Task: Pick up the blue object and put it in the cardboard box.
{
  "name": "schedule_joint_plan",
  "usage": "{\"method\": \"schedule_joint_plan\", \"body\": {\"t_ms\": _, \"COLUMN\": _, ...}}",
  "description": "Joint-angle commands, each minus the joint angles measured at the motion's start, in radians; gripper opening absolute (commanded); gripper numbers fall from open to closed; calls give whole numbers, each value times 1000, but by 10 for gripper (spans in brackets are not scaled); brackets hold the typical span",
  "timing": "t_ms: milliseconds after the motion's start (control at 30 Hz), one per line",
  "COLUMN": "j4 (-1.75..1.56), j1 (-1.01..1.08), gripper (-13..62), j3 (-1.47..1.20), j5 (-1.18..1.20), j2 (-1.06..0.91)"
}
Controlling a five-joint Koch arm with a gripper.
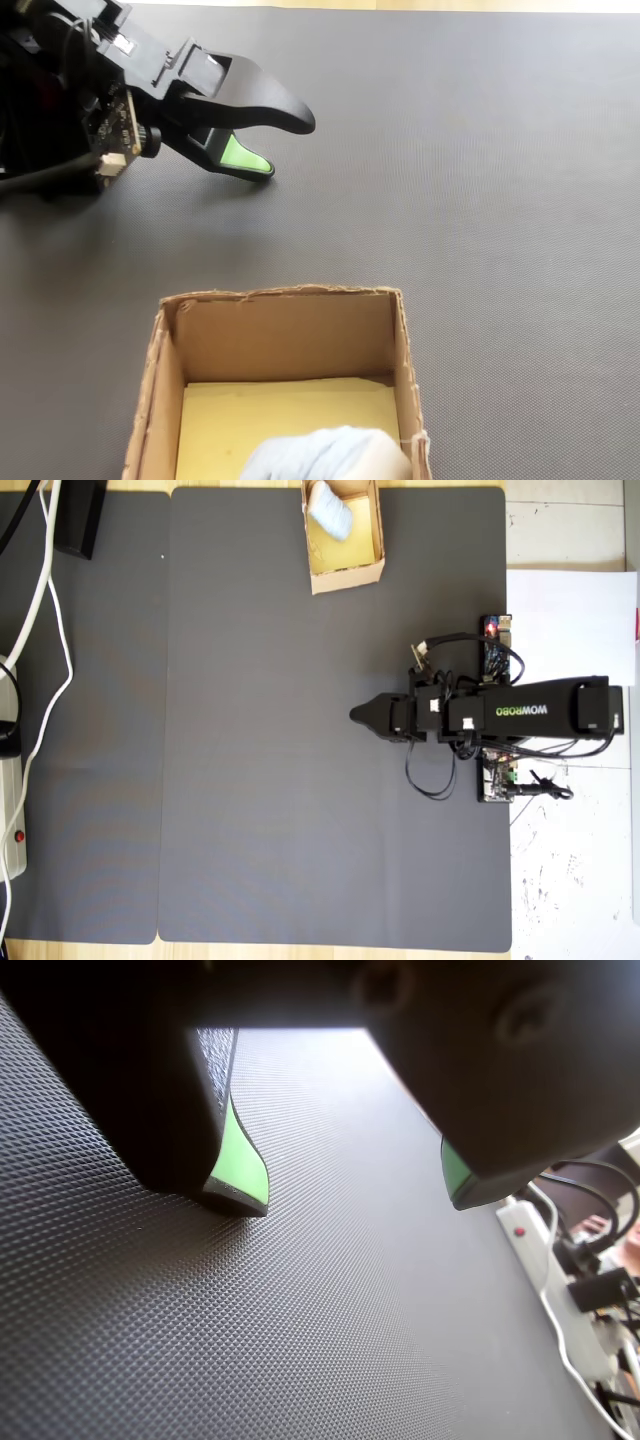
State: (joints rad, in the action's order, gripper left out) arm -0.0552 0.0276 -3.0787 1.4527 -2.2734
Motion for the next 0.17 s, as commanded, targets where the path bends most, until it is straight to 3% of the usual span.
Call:
{"method": "schedule_joint_plan", "body": {"t_ms": 0, "j4": 117, "j1": 0, "gripper": 342, "j3": -40, "j5": 8, "j2": -97}}
{"method": "schedule_joint_plan", "body": {"t_ms": 133, "j4": 117, "j1": 0, "gripper": 342, "j3": -40, "j5": 8, "j2": -97}}
